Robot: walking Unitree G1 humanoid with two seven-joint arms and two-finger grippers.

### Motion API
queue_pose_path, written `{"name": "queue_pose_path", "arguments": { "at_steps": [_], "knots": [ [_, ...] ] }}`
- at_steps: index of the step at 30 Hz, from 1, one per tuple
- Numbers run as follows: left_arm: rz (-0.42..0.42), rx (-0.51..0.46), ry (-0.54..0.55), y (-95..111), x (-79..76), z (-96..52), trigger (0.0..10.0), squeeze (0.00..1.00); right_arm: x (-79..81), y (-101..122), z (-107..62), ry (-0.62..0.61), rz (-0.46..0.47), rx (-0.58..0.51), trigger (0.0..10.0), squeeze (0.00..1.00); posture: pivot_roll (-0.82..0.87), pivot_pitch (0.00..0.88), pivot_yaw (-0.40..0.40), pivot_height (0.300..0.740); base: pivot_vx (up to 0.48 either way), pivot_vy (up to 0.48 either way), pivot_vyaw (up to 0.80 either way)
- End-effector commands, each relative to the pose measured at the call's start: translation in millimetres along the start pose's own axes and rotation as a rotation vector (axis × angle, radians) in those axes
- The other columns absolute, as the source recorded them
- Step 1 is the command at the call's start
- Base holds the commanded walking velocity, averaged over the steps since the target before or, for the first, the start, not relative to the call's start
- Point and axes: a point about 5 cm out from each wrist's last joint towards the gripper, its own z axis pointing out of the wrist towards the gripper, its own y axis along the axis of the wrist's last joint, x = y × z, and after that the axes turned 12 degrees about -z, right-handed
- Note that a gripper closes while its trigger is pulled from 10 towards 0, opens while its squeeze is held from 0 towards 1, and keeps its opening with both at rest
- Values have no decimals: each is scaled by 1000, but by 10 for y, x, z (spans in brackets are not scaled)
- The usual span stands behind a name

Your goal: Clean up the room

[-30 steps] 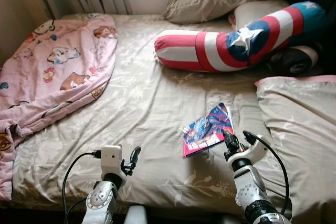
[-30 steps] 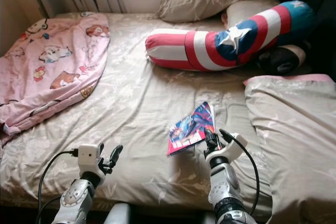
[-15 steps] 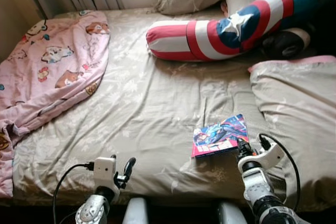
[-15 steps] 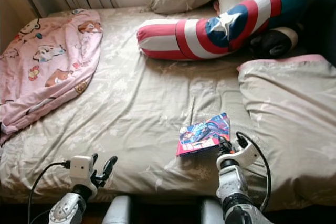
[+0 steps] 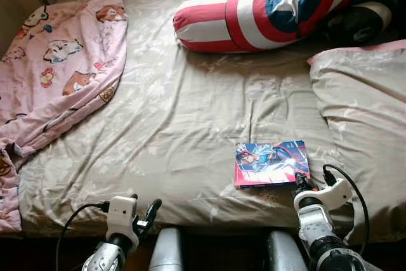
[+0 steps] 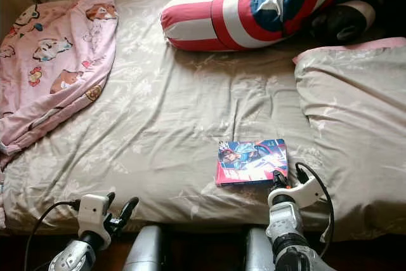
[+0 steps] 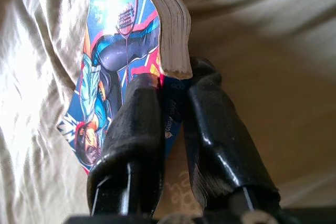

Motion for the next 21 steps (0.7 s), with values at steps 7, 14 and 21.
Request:
{"name": "queue_pose_path", "arguments": {
  "at_steps": [7, 14, 21],
  "knots": [
    [20, 50, 4, -51, 13, -70, 10000, 0, -94, -189, -62, 3, -93, 138, 10000, 0, 203, 285, 134, 622, 0, 0, 0],
    [15, 60, 6, -60, -4, -74, 10000, 0, -217, -147, -83, -60, -89, 127, 10000, 0, 198, 287, 133, 622, 0, 0, 0],
    [15, 64, 1, -59, -16, -75, 10000, 0, -323, -122, -111, -121, -135, 116, 10000, 0, 192, 292, 133, 622, 0, 0, 0]
  ]
}}
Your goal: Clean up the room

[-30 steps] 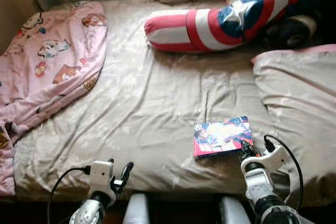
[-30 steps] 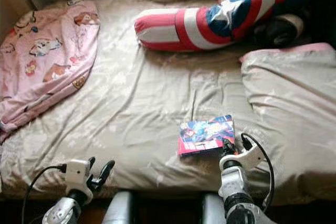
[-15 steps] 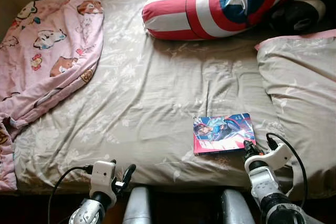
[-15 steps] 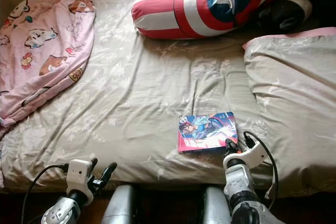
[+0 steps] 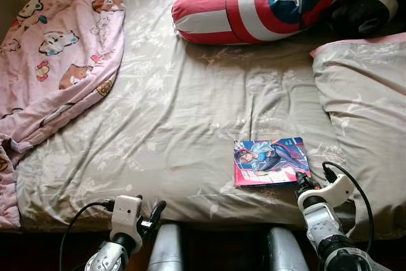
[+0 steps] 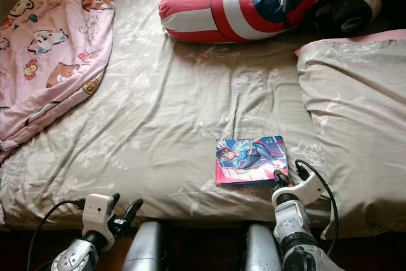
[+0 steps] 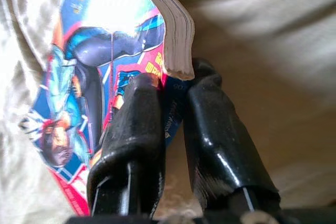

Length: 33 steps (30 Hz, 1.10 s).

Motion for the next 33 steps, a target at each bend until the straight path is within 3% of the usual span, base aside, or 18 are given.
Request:
{"name": "queue_pose_path", "arguments": {
  "at_steps": [1, 4, 5, 7, 12, 13, 19, 21, 23, 24, 25, 33],
  "knots": [
    [17, 35, 21, -54, 45, -65, 10000, 0, -218, -201, -96, -94, -49, 83, 10000, 0, 192, 292, 133, 622, 0, 0, 0],
    [15, 34, 25, -51, 46, -63, 10000, 0, -252, -187, -102, -115, -55, 75, 10000, 0, 194, 293, 133, 622, 0, 0, 0],
    [15, 35, 25, -51, 45, -63, 10000, 0, -268, -180, -105, -129, -59, 72, 10000, 102, 192, 293, 133, 622, 0, 0, 0],
    [14, 36, 25, -52, 45, -62, 10000, 0, -279, -168, -105, -135, -53, 66, 10000, 424, 192, 293, 133, 622, 0, 0, 0],
    [14, 38, 24, -53, 43, -61, 10000, 0, -294, -117, -98, -148, -47, 43, 10000, 478, 191, 293, 135, 622, 0, 0, 0],
    [15, 38, 23, -53, 42, -61, 10000, 0, -293, -113, -97, -148, -47, 41, 10000, 553, 191, 292, 135, 622, 0, 0, 0],
    [16, 40, 24, -52, 42, -50, 10000, 0, -312, -33, -88, -169, -48, -1, 10000, 545, 189, 287, 136, 622, 0, 0, 0],
    [17, 42, 24, -56, 40, -49, 10000, 0, -328, -3, -88, -180, -67, -13, 10000, 463, 190, 287, 136, 622, 0, 0, 0],
    [18, 44, 23, -58, 37, -47, 10000, 0, -336, 13, -88, -185, -75, -17, 10000, 455, 187, 286, 136, 622, 0, 0, 0],
    [18, 45, 24, -57, 37, -45, 10000, 0, -345, 30, -89, -187, -73, -27, 10000, 129, 187, 285, 136, 622, 0, 0, 0],
    [18, 45, 24, -58, 37, -44, 10000, 0, -349, 38, -89, -188, -73, -31, 10000, 0, 187, 283, 136, 622, 0, 0, 0],
    [17, 45, 24, -61, 27, -17, 10000, 0, -341, 90, -81, -180, -109, -54, 10000, 0, 180, 278, 134, 622, 0, 0, 0]
  ]
}}
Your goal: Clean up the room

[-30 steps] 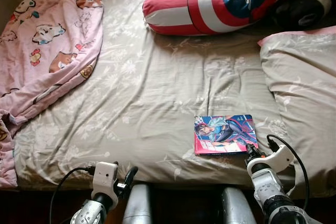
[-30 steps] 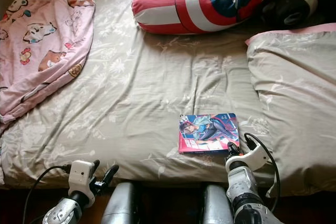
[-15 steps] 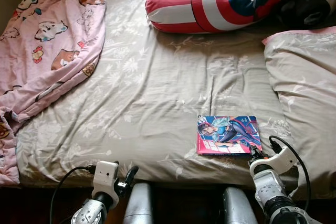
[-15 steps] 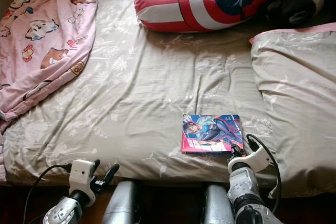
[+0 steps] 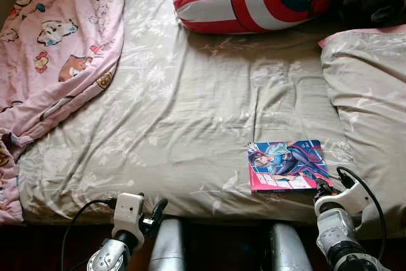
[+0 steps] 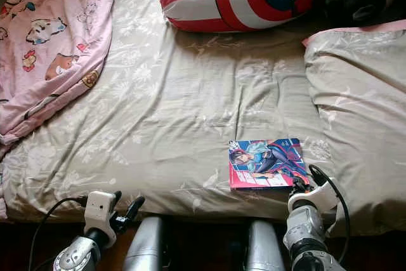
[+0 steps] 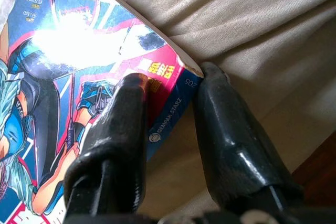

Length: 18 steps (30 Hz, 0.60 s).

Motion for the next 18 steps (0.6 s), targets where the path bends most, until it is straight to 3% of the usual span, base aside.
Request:
{"name": "queue_pose_path", "arguments": {
  "at_steps": [1, 2, 3, 18],
  "knots": [
    [13, 52, 23, -105, 54, -52, 10000, 0, -82, -84, -33, -28, -9, 26, 10000, 176, 180, 277, 134, 622, 0, 0, 0],
    [12, 52, 23, -106, 54, -50, 10000, 0, -84, -82, -34, -30, -9, 23, 10000, 176, 179, 276, 134, 622, 0, 0, 0],
    [12, 51, 23, -106, 54, -46, 10000, 0, -86, -82, -34, -33, -10, 22, 10000, 1000, 177, 276, 133, 622, 0, 0, 0],
    [9, 51, 20, -104, 39, 7, 10000, 0, -110, -163, -68, -57, -13, 29, 10000, 1000, 153, 259, 124, 622, 0, 0, 0]
  ]
}}
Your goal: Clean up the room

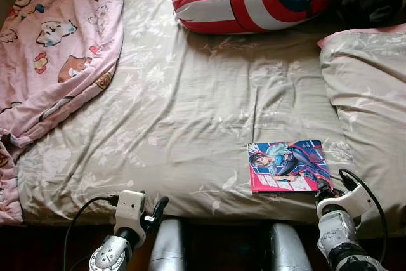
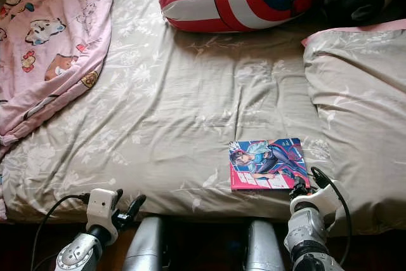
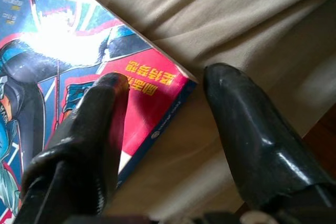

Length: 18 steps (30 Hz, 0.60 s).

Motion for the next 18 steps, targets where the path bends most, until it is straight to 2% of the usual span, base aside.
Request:
{"name": "queue_pose_path", "arguments": {
  "at_steps": [1, 6, 13, 14, 15, 16, 18],
  "knots": [
    [13, 39, 19, -97, 40, -55, 10000, 0, -64, -142, -52, -22, -9, 38, 10000, 1000, 153, 259, 124, 622, 0, 0, 0],
    [6, 32, 19, -87, 15, -1, 10000, 0, -53, -187, -84, -13, -28, 10, 10000, 1000, 142, 239, 115, 622, 0, 0, 0],
    [-12, 14, 16, -63, -33, 143, 10000, 0, -101, -85, -127, -4, -171, -129, 10000, 1000, 98, 188, 82, 622, 0, 0, 0],
    [-15, 10, 17, -61, -39, 156, 10000, 0, -99, -70, -137, 2, -199, -153, 10000, 953, 95, 184, 80, 622, 0, 0, 0],
    [-19, 6, 19, -58, -44, 171, 10000, 0, -100, -53, -145, 2, -220, -173, 10000, 341, 89, 173, 73, 622, 0, 0, 0],
    [-25, 3, 22, -56, -51, 197, 10000, 0, -100, -22, -153, 2, -248, -202, 10000, 0, 81, 161, 68, 622, 0, 0, 0],
    [-27, 4, 23, -59, -53, 209, 10000, 0, -103, 0, -167, 2, -274, -230, 10000, 0, 81, 161, 68, 622, 0, 0, 0]
  ]
}}
